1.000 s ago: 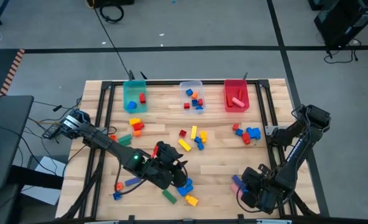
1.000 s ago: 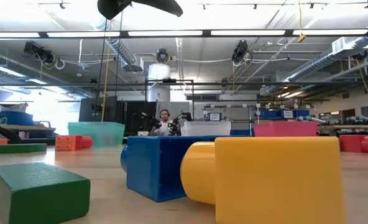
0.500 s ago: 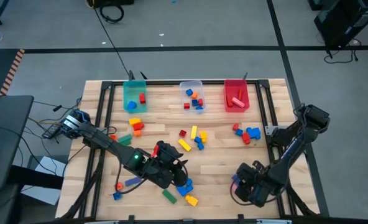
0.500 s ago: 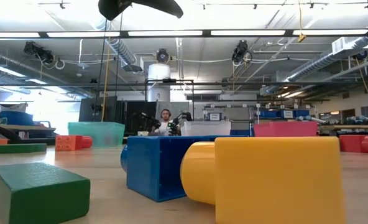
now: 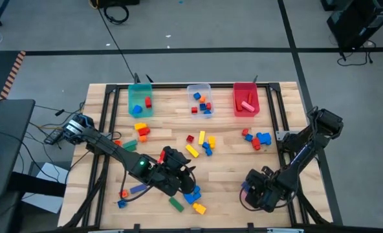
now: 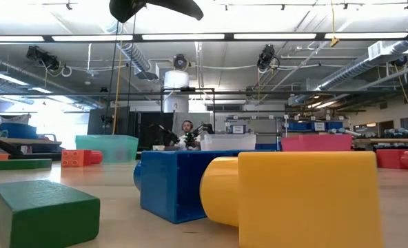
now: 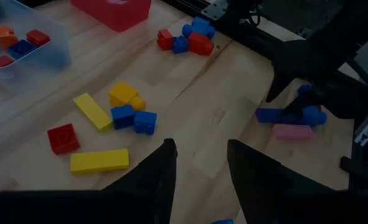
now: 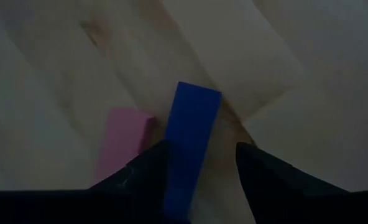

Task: Sort blocks by size
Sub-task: Put the blue block into the red bin

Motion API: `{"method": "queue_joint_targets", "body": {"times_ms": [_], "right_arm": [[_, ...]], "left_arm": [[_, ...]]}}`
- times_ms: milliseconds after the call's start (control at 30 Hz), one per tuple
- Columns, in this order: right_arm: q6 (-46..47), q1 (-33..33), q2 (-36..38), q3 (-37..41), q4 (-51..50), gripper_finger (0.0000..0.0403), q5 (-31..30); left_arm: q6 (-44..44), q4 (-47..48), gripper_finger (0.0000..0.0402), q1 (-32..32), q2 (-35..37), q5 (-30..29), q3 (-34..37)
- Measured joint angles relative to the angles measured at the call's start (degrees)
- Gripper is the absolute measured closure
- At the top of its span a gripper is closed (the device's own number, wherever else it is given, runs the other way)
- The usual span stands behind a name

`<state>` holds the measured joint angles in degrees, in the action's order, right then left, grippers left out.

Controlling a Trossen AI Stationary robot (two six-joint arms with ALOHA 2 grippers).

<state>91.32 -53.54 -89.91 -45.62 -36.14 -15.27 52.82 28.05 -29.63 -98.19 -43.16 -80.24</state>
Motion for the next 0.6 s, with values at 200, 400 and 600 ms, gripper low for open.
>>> {"method": "queue_joint_targets", "body": {"times_ms": [200, 400, 600], "right_arm": [[-0.29, 0.00, 0.01, 1.36, 4.63, 0.0204, 0.03], [-1.95, 0.00, 0.28, 3.31, 7.37, 0.0206, -0.07], [-5.45, 0.33, 0.28, 3.56, 3.50, 0.0206, -0.74]], "left_arm": [[0.00, -0.02, 0.0250, 0.02, 0.00, 0.02, -0.01], [0.00, -0.48, 0.0250, 0.00, 0.00, 0.02, -0.01], [-0.02, -1.57, 0.0250, 0.01, -0.01, 0.07, -0.02]]}}
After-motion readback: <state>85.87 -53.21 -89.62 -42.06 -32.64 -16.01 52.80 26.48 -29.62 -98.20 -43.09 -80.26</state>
